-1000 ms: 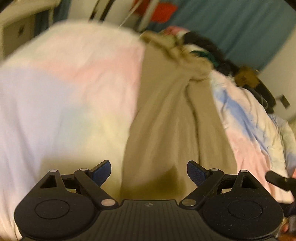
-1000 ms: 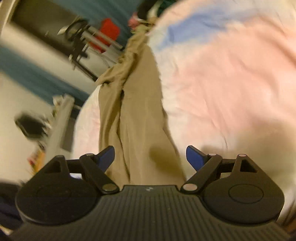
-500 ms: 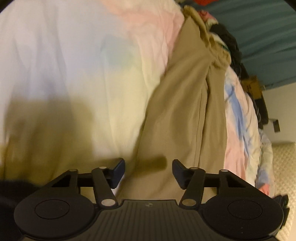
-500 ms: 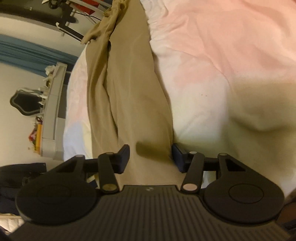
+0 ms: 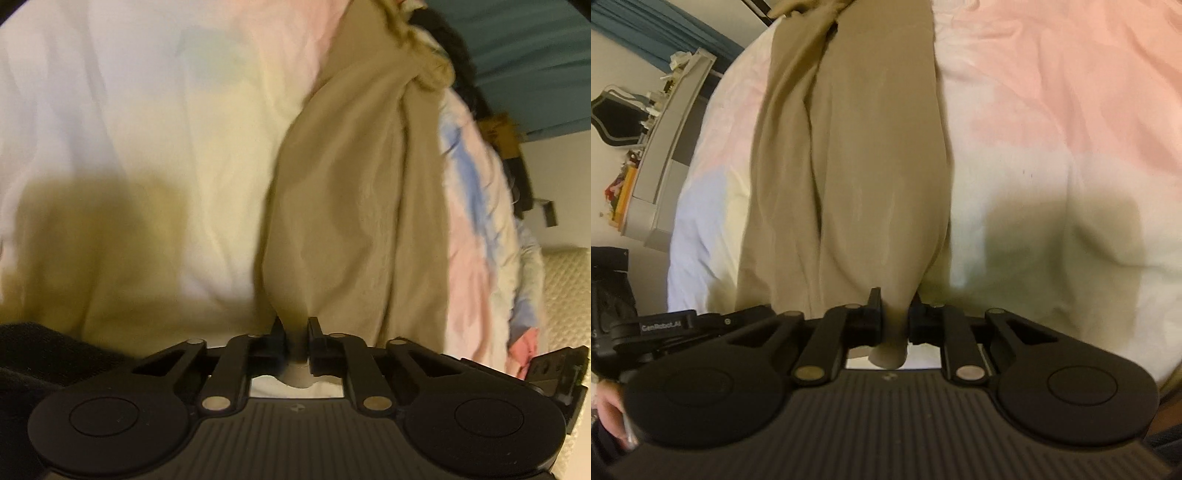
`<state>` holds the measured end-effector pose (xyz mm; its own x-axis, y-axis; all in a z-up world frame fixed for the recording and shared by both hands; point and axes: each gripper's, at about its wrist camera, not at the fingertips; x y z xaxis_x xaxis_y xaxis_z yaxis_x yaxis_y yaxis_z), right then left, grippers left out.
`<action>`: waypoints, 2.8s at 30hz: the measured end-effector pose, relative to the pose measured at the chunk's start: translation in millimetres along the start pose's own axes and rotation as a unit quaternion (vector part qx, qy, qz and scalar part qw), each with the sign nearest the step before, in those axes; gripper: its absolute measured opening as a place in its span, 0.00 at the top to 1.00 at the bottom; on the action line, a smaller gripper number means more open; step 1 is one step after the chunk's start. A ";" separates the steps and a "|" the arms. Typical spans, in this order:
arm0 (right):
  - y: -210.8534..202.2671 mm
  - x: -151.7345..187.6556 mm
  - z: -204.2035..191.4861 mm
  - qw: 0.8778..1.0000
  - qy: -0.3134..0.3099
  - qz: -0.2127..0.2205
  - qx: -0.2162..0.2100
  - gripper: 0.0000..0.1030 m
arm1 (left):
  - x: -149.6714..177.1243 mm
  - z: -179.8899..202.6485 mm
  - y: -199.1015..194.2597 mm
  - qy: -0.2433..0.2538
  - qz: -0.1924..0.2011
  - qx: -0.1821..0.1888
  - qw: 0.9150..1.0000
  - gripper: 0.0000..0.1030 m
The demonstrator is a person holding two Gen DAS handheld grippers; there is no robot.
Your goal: Fold clothes
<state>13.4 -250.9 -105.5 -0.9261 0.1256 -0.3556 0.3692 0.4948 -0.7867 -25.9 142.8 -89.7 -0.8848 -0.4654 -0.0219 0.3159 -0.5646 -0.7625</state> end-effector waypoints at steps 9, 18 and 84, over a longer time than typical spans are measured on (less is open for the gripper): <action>-119.4 -38.9 -31.7 0.984 -0.044 0.161 -0.057 0.88 | -7.0 45.3 -92.1 0.015 0.082 0.158 0.984 0.94; -152.7 9.1 -39.7 0.975 -0.089 0.196 -0.054 0.89 | 43.6 36.4 -134.9 0.022 0.111 0.204 0.972 0.95; -34.3 -66.7 -47.0 0.915 -0.195 0.323 0.141 0.14 | -34.3 108.5 39.4 0.135 0.161 0.036 0.977 0.16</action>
<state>58.9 -235.8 -31.0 -0.4300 -0.0309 -0.9023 0.8860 0.1777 -0.4283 54.1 62.5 -48.8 -0.7902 -0.4359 -0.4307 0.6080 -0.4697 -0.6401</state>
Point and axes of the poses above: each gripper's, at about its wrist camera, not at the fingertips, and y roughly the way its jaws point, z to its right, x to its underside, and after that the axes turned 12 degrees about -y, right-handed
